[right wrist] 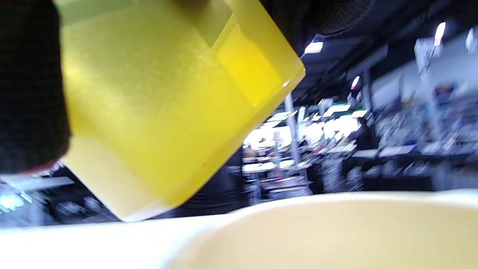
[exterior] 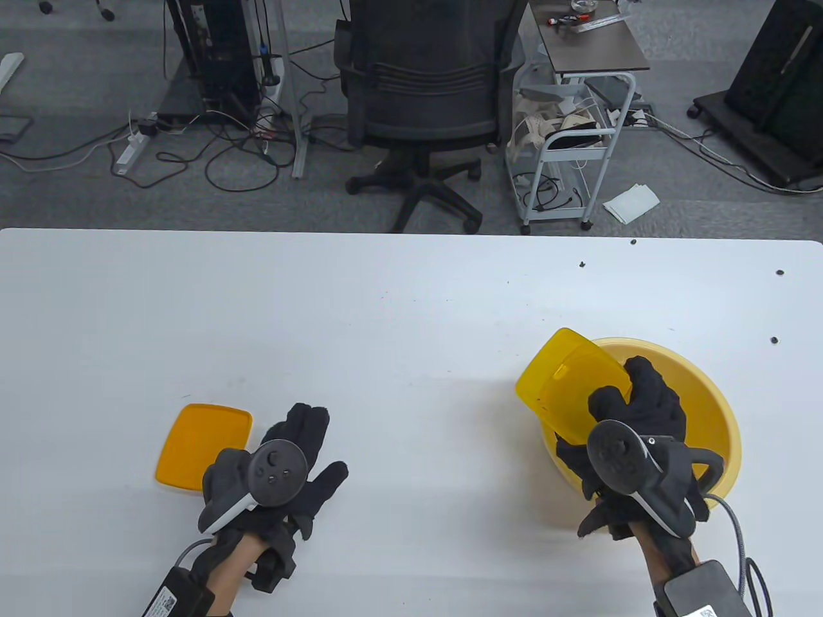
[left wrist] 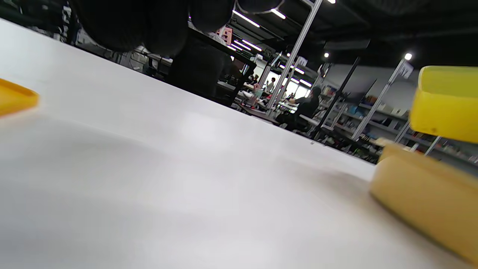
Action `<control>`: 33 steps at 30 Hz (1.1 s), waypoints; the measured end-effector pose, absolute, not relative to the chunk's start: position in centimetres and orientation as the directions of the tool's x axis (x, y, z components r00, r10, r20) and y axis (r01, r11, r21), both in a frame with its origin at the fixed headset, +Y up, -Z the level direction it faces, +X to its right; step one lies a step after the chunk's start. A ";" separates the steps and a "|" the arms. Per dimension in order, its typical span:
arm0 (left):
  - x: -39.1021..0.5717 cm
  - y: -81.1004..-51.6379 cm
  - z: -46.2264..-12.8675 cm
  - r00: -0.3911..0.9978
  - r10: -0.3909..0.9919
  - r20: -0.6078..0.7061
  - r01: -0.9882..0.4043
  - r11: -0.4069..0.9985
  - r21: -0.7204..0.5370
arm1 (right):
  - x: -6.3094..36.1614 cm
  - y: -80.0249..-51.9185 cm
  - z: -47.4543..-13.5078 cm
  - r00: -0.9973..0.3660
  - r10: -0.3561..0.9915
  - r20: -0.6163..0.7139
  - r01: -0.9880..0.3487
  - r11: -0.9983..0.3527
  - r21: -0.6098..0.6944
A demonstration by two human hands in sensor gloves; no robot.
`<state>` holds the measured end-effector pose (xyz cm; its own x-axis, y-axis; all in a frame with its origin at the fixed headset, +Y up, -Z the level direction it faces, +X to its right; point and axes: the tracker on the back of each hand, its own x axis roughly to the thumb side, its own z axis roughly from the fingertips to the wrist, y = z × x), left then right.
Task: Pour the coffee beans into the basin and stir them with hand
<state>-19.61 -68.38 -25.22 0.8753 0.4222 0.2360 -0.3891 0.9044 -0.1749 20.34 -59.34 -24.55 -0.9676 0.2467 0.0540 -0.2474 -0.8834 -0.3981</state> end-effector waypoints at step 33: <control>-30.8 -72.9 -31.1 -0.056 0.918 -0.394 -0.975 0.035 0.221 | 14.0 -64.2 -21.0 -0.907 0.245 0.343 -0.363 -0.868 -0.340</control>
<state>-30.79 -72.87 -31.07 -0.0560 0.9175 -0.3937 -0.9747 0.0352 0.2207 13.96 -64.22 -21.04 -0.9069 0.2446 0.3430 -0.3625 -0.8678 -0.3397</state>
